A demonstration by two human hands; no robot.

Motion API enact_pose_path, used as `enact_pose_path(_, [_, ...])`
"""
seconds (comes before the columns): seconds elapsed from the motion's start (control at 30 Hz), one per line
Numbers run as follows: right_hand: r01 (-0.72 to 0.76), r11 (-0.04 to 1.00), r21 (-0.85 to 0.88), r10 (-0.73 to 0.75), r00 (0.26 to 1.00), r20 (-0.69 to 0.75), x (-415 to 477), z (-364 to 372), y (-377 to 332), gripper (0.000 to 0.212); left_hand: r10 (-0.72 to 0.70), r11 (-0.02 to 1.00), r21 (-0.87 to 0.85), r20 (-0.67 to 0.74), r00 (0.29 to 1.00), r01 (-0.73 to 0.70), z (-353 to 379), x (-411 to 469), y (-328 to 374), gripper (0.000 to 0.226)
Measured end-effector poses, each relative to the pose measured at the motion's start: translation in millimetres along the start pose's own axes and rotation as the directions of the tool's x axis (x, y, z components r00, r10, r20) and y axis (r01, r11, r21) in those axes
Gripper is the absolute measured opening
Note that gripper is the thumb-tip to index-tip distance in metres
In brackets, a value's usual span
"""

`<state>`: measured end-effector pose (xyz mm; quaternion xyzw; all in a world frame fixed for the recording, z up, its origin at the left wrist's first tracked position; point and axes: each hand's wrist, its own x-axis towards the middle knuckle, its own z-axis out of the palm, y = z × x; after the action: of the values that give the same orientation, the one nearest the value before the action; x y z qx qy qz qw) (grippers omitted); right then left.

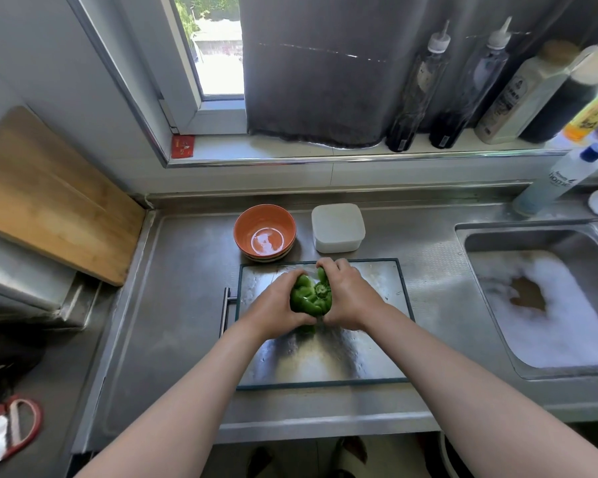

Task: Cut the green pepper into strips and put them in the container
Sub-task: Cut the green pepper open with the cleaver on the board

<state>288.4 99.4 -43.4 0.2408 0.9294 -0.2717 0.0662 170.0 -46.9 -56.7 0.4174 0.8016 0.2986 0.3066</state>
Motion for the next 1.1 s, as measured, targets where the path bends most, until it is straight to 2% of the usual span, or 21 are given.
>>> enact_pose_path(0.17, [-0.060, 0.995, 0.078, 0.066, 0.995, -0.079, -5.9, 1.2, 2.7, 0.093, -0.023, 0.999, -0.047, -0.065, 0.998, 0.020, 7.5, -4.5, -7.3, 0.086])
enact_pose_path(0.3, [-0.069, 0.972, 0.223, 0.091, 0.992, -0.092, -11.7, -0.3, 6.3, 0.101, -0.076, 0.990, -0.122, -0.054, 0.996, 0.069, 6.7, -10.2, -11.7, 0.090])
enact_pose_path(0.4, [-0.120, 0.968, 0.219, 0.151, 0.980, -0.132, -16.7, -7.3, 12.4, 0.105, -0.097, 0.984, -0.156, -0.097, 0.991, 0.081, 2.3, -14.3, -16.0, 0.086])
enact_pose_path(0.5, [-0.173, 0.918, 0.358, 0.247, 0.954, -0.171, -18.3, -15.1, 27.0, 0.105, -0.115, 0.982, -0.164, -0.104, 0.988, 0.097, -3.2, -15.8, -20.2, 0.090])
enact_pose_path(0.8, [-0.203, 0.797, 0.569, 0.420, 0.864, -0.279, -20.8, -11.0, 65.7, 0.101, -0.181, 0.963, -0.233, -0.185, 0.966, 0.136, 7.0, -11.8, -10.3, 0.085])
enact_pose_path(0.97, [-0.287, 0.764, 0.578, 0.505, 0.824, -0.257, -29.1, 1.3, 81.1, 0.108, -0.194, 0.957, -0.245, -0.153, 0.969, 0.153, 17.0, -3.8, -0.8, 0.088])
enact_pose_path(1.1, [-0.391, 0.786, 0.479, 0.530, 0.824, -0.198, -32.7, -2.1, 86.2, 0.119, -0.177, 0.965, -0.220, -0.128, 0.976, 0.146, 24.0, -2.2, 2.6, 0.088])
